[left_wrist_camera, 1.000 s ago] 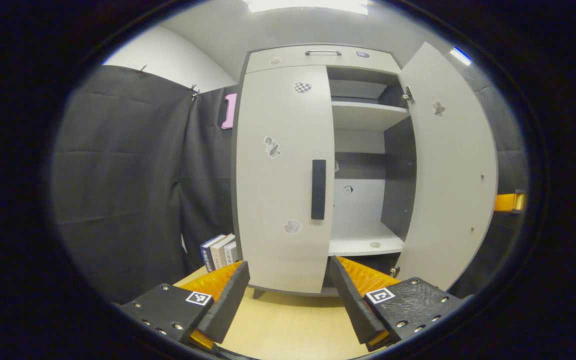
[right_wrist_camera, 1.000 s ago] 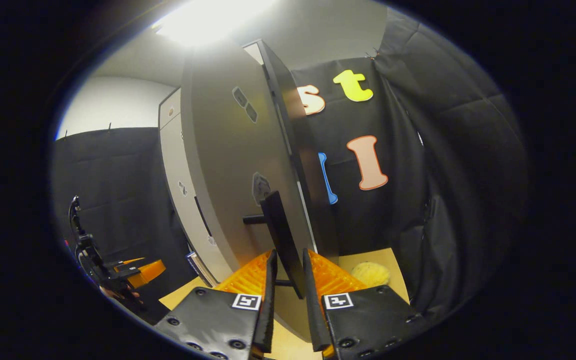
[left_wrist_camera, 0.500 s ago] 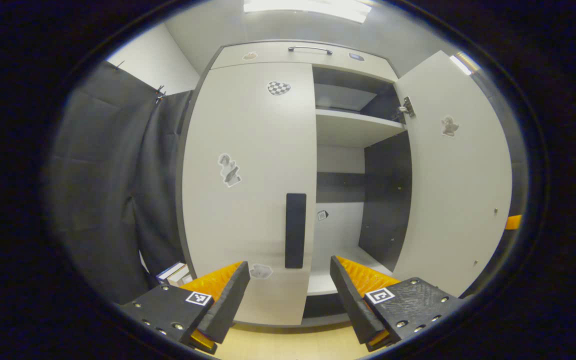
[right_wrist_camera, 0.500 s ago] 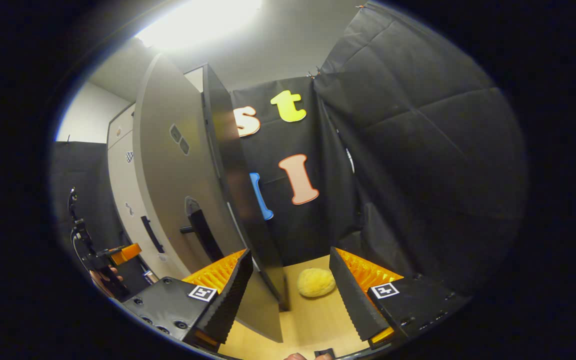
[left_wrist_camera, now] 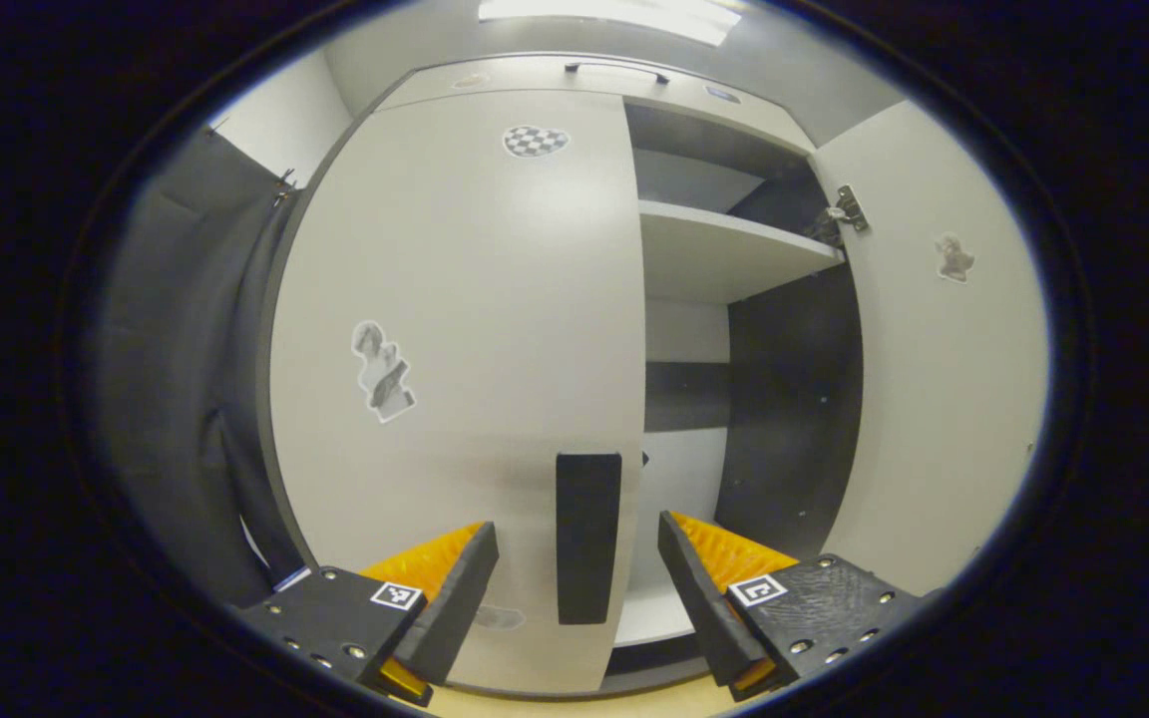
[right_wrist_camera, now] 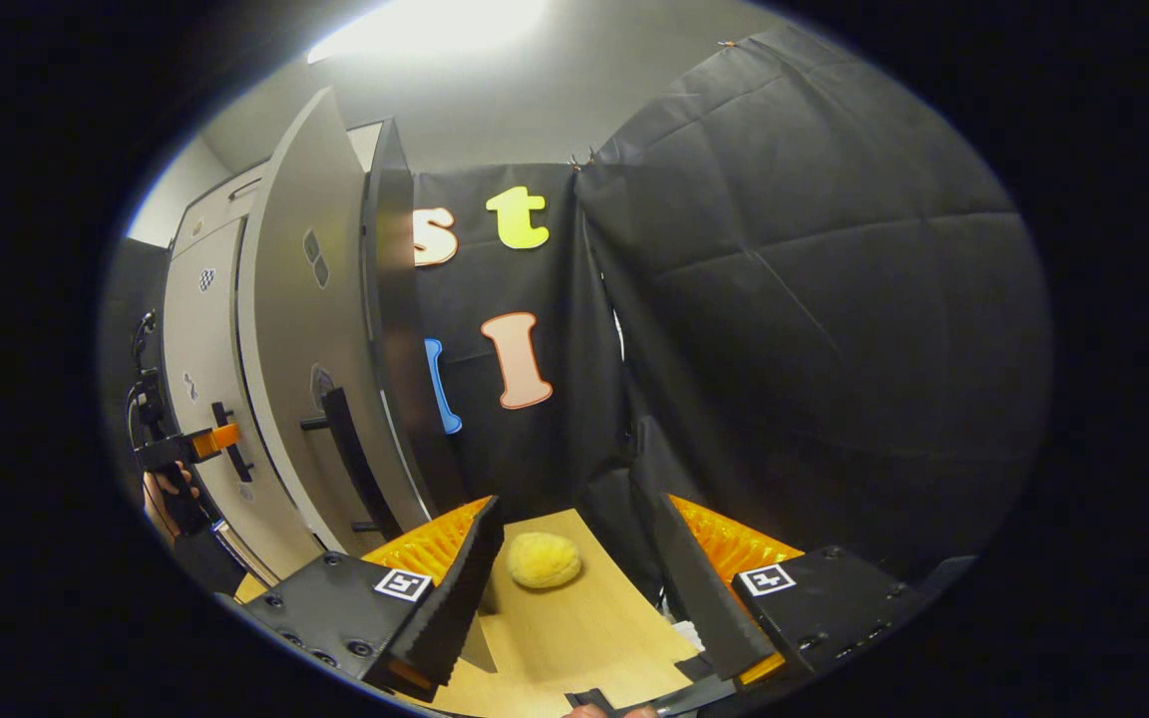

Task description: Open the right door of the double-door shoe cabinet with the right hand, and open the left door with the left hand.

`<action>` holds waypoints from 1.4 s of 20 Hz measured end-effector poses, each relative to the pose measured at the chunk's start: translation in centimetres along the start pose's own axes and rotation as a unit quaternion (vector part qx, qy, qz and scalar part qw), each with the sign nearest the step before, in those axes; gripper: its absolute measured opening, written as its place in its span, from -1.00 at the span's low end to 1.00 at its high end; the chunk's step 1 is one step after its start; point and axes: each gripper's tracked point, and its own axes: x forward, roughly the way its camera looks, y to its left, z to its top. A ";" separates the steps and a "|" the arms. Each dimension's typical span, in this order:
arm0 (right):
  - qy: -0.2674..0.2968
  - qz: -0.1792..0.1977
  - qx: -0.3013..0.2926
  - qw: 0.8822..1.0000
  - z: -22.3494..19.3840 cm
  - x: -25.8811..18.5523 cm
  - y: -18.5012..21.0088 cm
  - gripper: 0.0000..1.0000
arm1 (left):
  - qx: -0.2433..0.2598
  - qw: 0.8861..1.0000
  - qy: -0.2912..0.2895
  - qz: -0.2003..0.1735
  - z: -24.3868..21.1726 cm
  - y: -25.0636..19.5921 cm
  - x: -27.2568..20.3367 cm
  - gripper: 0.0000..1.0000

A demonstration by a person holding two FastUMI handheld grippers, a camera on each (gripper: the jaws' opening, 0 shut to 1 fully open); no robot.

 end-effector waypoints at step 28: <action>0.067 0.114 0.038 0.990 -5.8 -0.6 -0.1 0.92 | -0.032 0.999 0.003 0.030 -1.6 0.0 1.0 -0.84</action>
